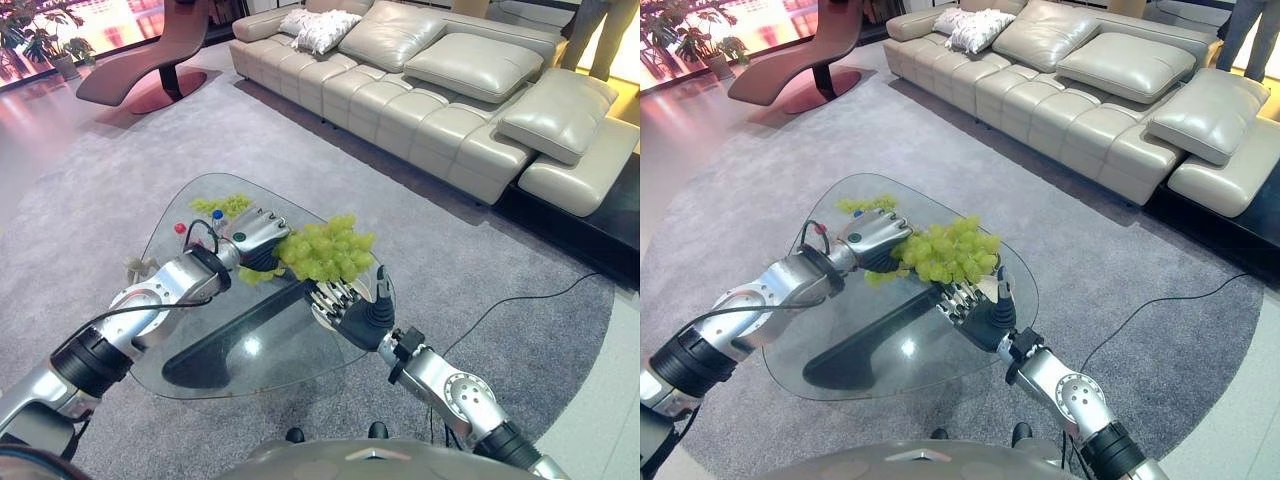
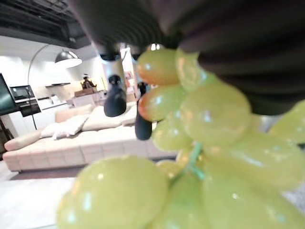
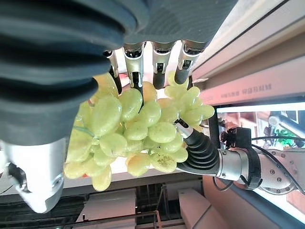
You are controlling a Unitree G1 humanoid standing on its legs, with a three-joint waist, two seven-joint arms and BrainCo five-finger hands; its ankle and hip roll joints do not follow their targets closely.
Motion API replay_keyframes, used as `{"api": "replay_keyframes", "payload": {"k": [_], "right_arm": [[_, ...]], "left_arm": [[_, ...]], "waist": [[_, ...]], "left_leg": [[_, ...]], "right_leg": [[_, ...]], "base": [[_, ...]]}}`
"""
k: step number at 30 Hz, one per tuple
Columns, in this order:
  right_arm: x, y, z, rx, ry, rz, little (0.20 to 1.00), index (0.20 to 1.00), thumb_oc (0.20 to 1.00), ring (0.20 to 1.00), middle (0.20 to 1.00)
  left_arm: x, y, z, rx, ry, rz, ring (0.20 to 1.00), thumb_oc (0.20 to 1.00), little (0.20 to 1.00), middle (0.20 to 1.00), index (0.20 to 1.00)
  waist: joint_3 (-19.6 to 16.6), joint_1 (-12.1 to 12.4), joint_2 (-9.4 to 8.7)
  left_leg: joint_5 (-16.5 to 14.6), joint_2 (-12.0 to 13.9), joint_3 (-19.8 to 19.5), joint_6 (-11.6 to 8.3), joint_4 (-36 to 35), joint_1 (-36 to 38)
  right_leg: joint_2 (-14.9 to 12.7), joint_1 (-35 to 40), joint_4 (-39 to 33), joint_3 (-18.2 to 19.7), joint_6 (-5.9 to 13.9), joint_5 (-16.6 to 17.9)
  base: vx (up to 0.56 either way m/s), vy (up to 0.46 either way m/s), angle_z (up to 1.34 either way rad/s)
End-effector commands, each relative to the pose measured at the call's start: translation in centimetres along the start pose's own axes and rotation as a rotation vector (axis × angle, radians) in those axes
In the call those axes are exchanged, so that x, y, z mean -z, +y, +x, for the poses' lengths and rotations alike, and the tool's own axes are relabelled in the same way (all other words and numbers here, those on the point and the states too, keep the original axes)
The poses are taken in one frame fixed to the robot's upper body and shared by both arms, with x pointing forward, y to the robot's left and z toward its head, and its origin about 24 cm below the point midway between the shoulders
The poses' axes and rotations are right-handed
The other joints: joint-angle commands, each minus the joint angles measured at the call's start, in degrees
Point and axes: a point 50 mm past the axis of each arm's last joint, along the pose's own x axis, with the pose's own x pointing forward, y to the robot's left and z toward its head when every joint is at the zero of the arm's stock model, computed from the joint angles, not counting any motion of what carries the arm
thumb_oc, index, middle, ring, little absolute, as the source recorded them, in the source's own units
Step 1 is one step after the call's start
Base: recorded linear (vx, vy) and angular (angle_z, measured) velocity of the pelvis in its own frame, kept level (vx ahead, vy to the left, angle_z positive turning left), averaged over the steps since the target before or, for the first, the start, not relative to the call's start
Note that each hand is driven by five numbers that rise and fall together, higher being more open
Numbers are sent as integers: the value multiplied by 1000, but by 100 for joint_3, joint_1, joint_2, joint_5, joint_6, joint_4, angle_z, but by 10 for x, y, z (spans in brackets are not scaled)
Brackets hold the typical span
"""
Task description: Pick up fruits into the plate
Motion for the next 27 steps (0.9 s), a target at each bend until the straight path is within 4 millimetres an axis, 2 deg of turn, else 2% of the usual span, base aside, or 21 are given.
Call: {"api": "replay_keyframes", "payload": {"k": [1, 6, 14, 27], "right_arm": [[9, 33, 15, -191, 28, 29, 1000, 1000, 1000, 1000, 1000], [13, 30, 17, -196, 32, 80, 1000, 1000, 1000, 1000, 1000], [11, 28, 15, -185, 25, 61, 1000, 1000, 1000, 1000, 1000], [8, 35, 15, -211, 12, 74, 1000, 1000, 1000, 1000, 1000]], "left_arm": [[21, 51, 2, -210, 33, 68, 200, 200, 200, 200, 200], [10, 56, 1, -227, -40, 44, 200, 200, 200, 200, 200], [-1, 60, -3, -207, -123, 39, 200, 200, 200, 200, 200], [-18, 52, -5, -90, -242, 50, 200, 200, 200, 200, 200]], "waist": [[48, 55, -221], [60, 79, -213], [43, 70, -216], [69, 88, -209]], "left_leg": [[-822, -489, 296, 384, 111, 143], [-844, -489, 296, 388, 121, 153], [-867, -484, 303, 393, 108, 175], [-876, -492, 308, 410, 113, 163]], "right_leg": [[-292, 210, 91, 107, 456, -341], [-301, 221, 99, 92, 453, -357], [-293, 226, 83, 145, 458, -357], [-287, 195, 73, 214, 466, -331]], "base": [[0, 0, 0], [0, 0, 0], [0, 0, 0], [0, 0, 0]]}}
